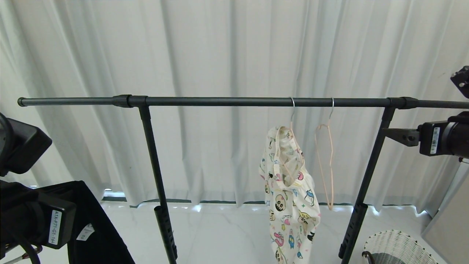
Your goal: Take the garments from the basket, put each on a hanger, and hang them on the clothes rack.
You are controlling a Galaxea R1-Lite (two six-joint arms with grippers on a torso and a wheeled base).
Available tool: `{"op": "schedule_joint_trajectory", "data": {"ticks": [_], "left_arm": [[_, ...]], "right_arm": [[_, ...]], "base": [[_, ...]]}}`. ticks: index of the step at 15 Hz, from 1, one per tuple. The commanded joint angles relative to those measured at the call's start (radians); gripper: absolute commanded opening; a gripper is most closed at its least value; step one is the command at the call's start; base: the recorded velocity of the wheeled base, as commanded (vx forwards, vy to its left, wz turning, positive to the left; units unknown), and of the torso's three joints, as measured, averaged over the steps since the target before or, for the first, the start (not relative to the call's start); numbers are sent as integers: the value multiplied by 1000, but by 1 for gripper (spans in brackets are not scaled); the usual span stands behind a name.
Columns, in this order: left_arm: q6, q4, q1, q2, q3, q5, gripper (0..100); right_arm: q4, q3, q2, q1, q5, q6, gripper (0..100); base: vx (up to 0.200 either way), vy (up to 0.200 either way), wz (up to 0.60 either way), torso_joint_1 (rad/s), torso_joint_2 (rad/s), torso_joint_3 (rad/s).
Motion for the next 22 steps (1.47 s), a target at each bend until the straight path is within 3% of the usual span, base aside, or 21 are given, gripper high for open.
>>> {"op": "schedule_joint_trajectory", "data": {"ticks": [1, 5, 7, 14, 16, 18, 22], "left_arm": [[2, 1, 0, 0, 3, 0, 0], [29, 1, 0, 0, 8, 2, 0], [28, 1, 0, -4, 13, 2, 0], [26, 1, 0, -9, 13, 2, 0], [23, 1, 0, -12, 25, 2, 0], [23, 1, 0, -21, 40, 2, 0], [23, 1, 0, -32, 49, 2, 0]], "right_arm": [[4, -59, 72, 74, -4, 66, 100], [27, -141, 206, 174, -25, 149, 100], [47, -162, 285, 205, -109, 174, 100], [117, -202, 420, 219, -149, 281, 100], [153, -239, 475, 237, -205, 353, 100], [153, -263, 512, 234, -272, 355, 100], [153, -273, 537, 229, -277, 355, 100]], "base": [[0, 0, 0, 0, 0, 0], [0, 0, 0, 0, 0, 0], [0, 0, 0, 0, 0, 0], [0, 0, 0, 0, 0, 0], [0, 0, 0, 0, 0, 0], [0, 0, 0, 0, 0, 0], [0, 0, 0, 0, 0, 0]]}}
